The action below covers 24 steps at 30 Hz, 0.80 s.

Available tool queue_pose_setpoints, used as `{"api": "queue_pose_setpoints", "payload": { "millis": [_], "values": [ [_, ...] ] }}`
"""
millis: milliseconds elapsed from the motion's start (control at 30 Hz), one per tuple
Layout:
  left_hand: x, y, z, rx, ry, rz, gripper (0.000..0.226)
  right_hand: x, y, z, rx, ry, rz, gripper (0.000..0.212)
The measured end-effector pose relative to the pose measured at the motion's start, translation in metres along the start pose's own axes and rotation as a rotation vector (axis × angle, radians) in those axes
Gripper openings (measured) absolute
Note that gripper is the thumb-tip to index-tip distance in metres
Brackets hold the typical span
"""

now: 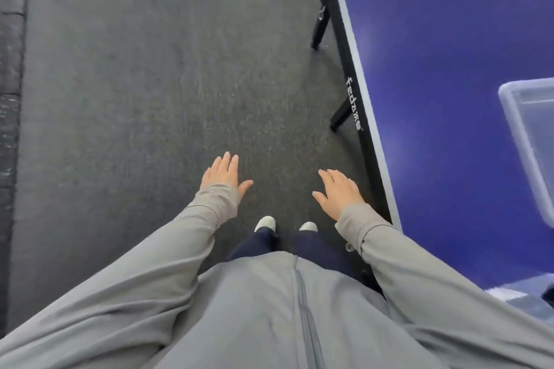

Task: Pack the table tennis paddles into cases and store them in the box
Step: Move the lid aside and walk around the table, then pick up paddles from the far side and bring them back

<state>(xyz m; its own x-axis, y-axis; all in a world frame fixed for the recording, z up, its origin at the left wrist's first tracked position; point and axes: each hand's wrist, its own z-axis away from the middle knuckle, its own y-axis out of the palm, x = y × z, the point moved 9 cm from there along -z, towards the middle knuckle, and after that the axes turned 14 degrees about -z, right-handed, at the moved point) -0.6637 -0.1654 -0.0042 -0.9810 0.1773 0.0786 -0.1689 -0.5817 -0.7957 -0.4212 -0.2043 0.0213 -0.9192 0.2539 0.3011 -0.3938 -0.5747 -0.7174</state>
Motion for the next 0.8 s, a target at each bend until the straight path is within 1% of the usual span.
{"api": "queue_pose_setpoints", "payload": {
  "millis": [167, 300, 400, 467, 567, 700, 800],
  "values": [
    [0.051, 0.025, 0.008, 0.1, -0.153, 0.074, 0.074, 0.022, -0.003, -0.043, 0.098, -0.053, 0.054, 0.058],
    [0.064, 0.028, -0.005, 0.17, -0.21, 0.088, 0.073, 0.034, -0.016, -0.08, 0.138, -0.106, 0.103, 0.06],
    [0.067, 0.012, -0.031, 0.18, -0.24, 0.073, 0.072, 0.037, -0.03, -0.112, 0.161, -0.132, 0.152, 0.06],
    [0.066, -0.005, -0.053, 0.205, -0.247, 0.063, 0.071, 0.037, -0.041, -0.135, 0.199, -0.127, 0.17, 0.059],
    [0.058, -0.035, -0.088, 0.238, -0.222, 0.065, 0.069, 0.035, -0.058, -0.166, 0.277, -0.058, 0.129, 0.058],
    [0.052, -0.076, -0.132, 0.178, -0.176, 0.096, 0.068, 0.039, -0.083, -0.2, 0.282, -0.024, 0.152, 0.057],
    [0.055, -0.094, -0.153, 0.165, -0.151, 0.099, 0.068, 0.06, -0.094, -0.22, 0.309, -0.036, 0.144, 0.058]
  ]
}}
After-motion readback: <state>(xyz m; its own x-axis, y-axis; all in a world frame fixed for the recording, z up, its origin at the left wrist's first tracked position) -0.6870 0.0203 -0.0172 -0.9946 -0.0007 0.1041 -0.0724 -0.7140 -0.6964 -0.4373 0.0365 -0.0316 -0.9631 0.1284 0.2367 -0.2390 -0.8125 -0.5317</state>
